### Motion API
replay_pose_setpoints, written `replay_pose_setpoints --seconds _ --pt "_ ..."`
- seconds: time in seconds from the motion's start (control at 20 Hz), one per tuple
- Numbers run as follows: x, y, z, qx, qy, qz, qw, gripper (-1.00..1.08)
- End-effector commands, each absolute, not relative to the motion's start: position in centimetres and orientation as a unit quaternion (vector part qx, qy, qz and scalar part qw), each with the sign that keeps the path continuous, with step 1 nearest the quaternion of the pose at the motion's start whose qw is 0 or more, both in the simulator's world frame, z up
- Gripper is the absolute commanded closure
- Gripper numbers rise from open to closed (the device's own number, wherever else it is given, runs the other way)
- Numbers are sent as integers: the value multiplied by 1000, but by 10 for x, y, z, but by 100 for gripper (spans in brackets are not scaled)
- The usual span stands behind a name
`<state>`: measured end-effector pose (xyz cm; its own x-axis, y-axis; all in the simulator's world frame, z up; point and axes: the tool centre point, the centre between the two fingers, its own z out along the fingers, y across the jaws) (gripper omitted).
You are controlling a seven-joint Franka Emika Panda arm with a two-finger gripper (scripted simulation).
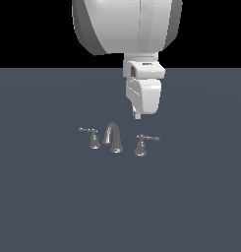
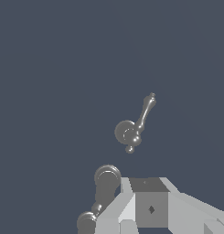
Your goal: Turn on the faucet by rotating a designated handle.
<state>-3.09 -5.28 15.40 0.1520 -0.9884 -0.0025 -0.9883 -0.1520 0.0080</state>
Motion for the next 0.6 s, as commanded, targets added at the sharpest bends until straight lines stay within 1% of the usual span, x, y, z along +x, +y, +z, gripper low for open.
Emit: replay_pose_setpoints --seconds 0.0,0.55 --pt "-23 -65 138 733 -680 -2 2 108" --pt "-6 -109 87 642 -767 0 1 108"
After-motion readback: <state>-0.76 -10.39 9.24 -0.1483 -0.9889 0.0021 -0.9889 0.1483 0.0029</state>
